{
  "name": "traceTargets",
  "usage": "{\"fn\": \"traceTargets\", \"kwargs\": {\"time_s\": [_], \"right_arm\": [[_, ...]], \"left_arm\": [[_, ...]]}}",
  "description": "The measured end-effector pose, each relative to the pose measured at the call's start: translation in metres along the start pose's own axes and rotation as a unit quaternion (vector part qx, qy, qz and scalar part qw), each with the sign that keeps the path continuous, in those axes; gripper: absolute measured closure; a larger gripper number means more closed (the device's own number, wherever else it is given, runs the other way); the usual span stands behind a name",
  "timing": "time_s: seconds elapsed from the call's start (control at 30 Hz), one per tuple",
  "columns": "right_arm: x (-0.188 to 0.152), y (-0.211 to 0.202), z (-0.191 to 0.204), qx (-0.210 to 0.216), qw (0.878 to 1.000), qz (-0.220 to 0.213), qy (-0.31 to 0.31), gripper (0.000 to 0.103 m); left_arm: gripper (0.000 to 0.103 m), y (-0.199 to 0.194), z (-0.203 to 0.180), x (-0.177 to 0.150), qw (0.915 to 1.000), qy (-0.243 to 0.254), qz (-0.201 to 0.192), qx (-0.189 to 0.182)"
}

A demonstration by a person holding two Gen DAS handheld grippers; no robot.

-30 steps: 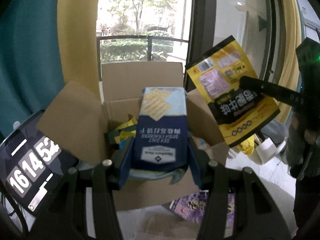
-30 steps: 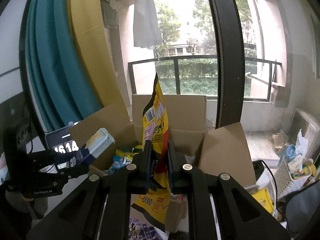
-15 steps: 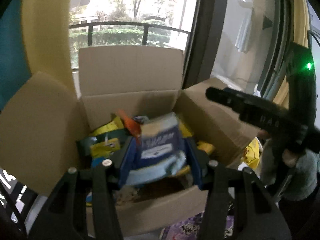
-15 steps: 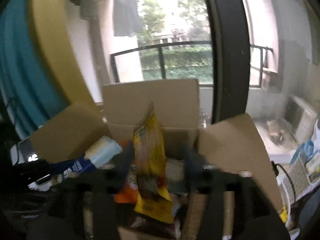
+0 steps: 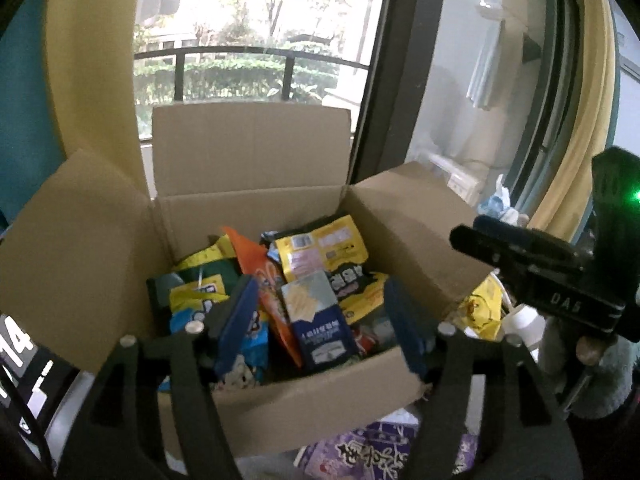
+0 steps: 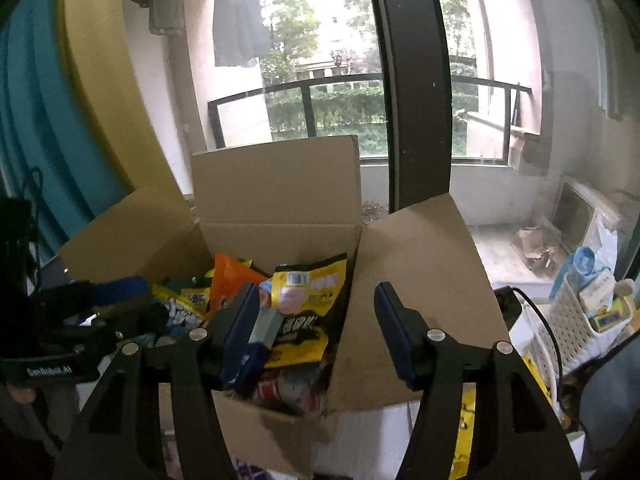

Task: Organize snacks
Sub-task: 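Withdraw both grippers from the box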

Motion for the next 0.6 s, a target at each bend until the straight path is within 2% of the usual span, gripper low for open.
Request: {"fn": "traceTargets", "kwargs": {"time_s": [0.37, 0.6], "right_arm": [[-0.022, -0.033, 0.02, 0.01, 1.0, 0.004, 0.012, 0.04], [-0.045, -0.055, 0.028, 0.006, 1.0, 0.013, 0.015, 0.04]], "left_arm": [[0.035, -0.051, -0.007, -0.018, 0.9999, 0.005, -0.013, -0.005], [0.035, -0.072, -0.011, -0.043, 0.9999, 0.009, -0.006, -0.005]]}}
Point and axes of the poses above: each gripper's, at about its wrist camera, not at the fingertips, and y roughly the way its jaws point, z to its left, x to its top, the point moved 5 cm from there along y, roughly the way its jaws point, and after that the axes turned 15 degrees about x, right-handed, at the moved point
